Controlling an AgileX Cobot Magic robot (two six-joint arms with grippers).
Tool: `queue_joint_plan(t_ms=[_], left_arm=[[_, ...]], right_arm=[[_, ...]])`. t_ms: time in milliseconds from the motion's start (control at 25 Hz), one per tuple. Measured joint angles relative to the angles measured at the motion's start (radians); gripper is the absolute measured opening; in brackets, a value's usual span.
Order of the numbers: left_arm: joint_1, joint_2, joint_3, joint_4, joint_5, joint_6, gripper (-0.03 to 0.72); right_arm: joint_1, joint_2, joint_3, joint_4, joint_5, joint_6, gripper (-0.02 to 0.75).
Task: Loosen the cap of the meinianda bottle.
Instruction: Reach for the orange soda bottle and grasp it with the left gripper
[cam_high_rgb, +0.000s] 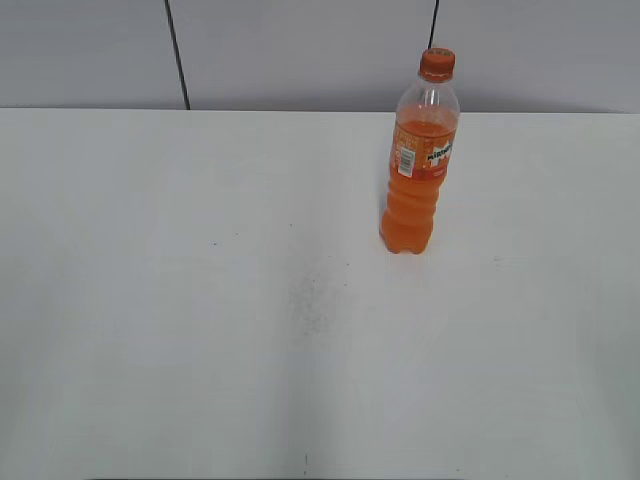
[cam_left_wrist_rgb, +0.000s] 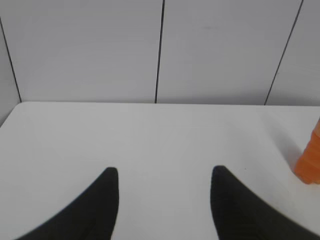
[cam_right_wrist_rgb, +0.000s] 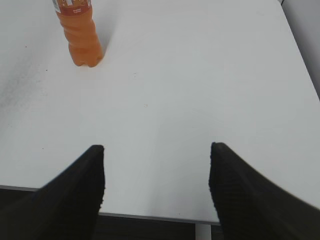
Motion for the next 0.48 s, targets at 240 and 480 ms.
queue_joint_plan(t_ms=[240,480], left_arm=[[-0.001,0.185,0.0,-0.019,-0.19,0.069,0.373],[-0.006,0.39,0.001,-0.021,-0.462,0.082,0.372]], right_arm=[[0.0,0.0,0.0,0.0,0.0,0.0,0.494],[0.0,0.0,0.0,0.0,0.0,0.0,0.494]])
